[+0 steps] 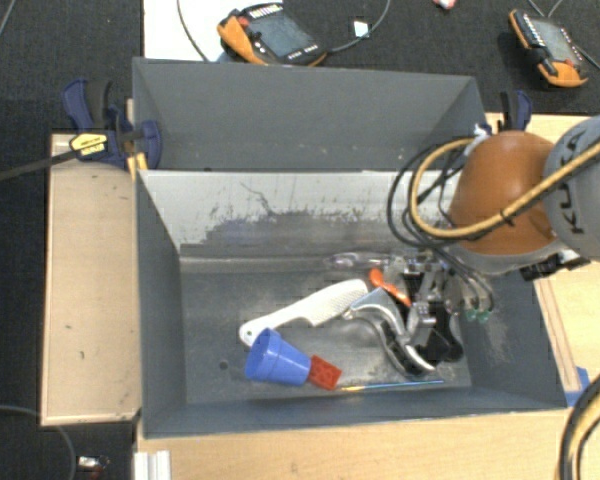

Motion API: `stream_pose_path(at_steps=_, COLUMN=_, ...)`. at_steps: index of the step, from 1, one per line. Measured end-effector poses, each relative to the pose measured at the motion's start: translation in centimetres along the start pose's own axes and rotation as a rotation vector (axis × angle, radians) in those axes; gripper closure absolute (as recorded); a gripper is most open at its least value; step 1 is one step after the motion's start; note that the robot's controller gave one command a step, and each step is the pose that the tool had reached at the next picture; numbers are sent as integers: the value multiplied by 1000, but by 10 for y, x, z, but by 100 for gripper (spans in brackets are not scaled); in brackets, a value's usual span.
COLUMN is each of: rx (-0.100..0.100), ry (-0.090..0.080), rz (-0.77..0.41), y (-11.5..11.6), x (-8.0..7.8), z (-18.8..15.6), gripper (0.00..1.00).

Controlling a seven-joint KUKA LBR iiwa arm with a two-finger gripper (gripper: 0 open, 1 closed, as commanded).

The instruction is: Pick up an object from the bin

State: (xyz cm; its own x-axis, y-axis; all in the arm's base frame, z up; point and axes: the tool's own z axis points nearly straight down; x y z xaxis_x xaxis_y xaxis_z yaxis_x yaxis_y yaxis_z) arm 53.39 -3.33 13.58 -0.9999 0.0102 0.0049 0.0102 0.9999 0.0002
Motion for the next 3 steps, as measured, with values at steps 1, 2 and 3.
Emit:
stream_pose_path(at_steps=1, rx=0, ry=-8, rz=-2, y=0, x=-2, z=-5, gripper=0)
stream_pose_path(at_steps=2, rx=-2, ry=-9, rz=-56, y=69, x=-45, z=65, gripper=0)
stream_pose_path(at_steps=3, rx=2, ry=-24, rz=-5, y=100, x=-38, z=18, gripper=0)
